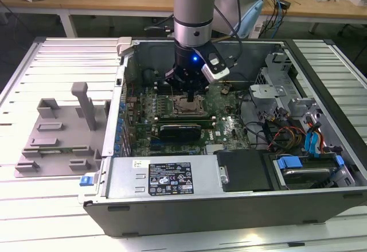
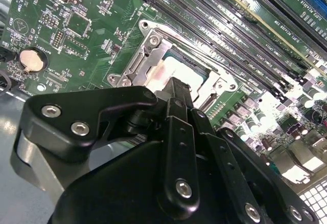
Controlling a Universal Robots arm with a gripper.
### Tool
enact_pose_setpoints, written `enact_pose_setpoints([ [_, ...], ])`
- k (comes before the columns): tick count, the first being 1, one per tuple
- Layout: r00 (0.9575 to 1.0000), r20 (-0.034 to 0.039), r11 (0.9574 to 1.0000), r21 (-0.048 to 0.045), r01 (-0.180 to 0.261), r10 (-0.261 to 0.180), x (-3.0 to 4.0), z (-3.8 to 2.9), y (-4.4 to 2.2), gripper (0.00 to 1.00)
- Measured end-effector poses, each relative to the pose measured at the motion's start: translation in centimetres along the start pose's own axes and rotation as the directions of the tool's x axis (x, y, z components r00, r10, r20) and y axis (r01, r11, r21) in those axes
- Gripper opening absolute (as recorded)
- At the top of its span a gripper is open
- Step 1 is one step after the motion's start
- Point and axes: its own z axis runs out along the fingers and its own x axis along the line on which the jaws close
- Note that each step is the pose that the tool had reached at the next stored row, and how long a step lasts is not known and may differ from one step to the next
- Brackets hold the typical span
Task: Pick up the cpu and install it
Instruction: 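Install the first cpu locking lever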
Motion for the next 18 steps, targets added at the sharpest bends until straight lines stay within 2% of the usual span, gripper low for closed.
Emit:
enact_pose_setpoints([
  [3,1.0,0.0001,1.0,0.0,0.0,0.0,0.08,0.0,0.01,0.11],
  [6,1.0,0.0,1.0,-0.0001,0.0,0.0,0.54,-0.03,0.04,0.11],
  [7,1.0,-0.0001,1.0,0.0001,0.0,0.0,0.85,-0.05,0.06,0.11],
  [8,1.0,0.0,1.0,0.0,0.0,0.0,1.54,-0.08,0.11,0.11],
  [9,1.0,0.0,1.0,0.0,0.0,0.0,1.9,-0.1,0.14,0.11],
  [12,1.0,0.0,1.0,0.0,0.0,0.0,1.88,-0.63,0.13,0.11],
  [13,1.0,0.0,1.0,0.0,0.0,0.0,1.86,-0.89,0.12,0.11],
  [14,1.0,0.0001,1.0,-0.0001,0.0,0.0,1.83,-1.66,0.11,0.11],
  [15,1.0,0.0,1.0,0.0001,0.0,0.0,1.81,-2.08,0.1,0.11],
  [17,1.0,0.0004,1.0,0.0,0.0,0.0,1.74,-3.42,0.08,0.11],
  [18,1.0,0.0003,1.0,0.0001,0.0,0.0,1.73,-3.54,0.08,0.11],
])
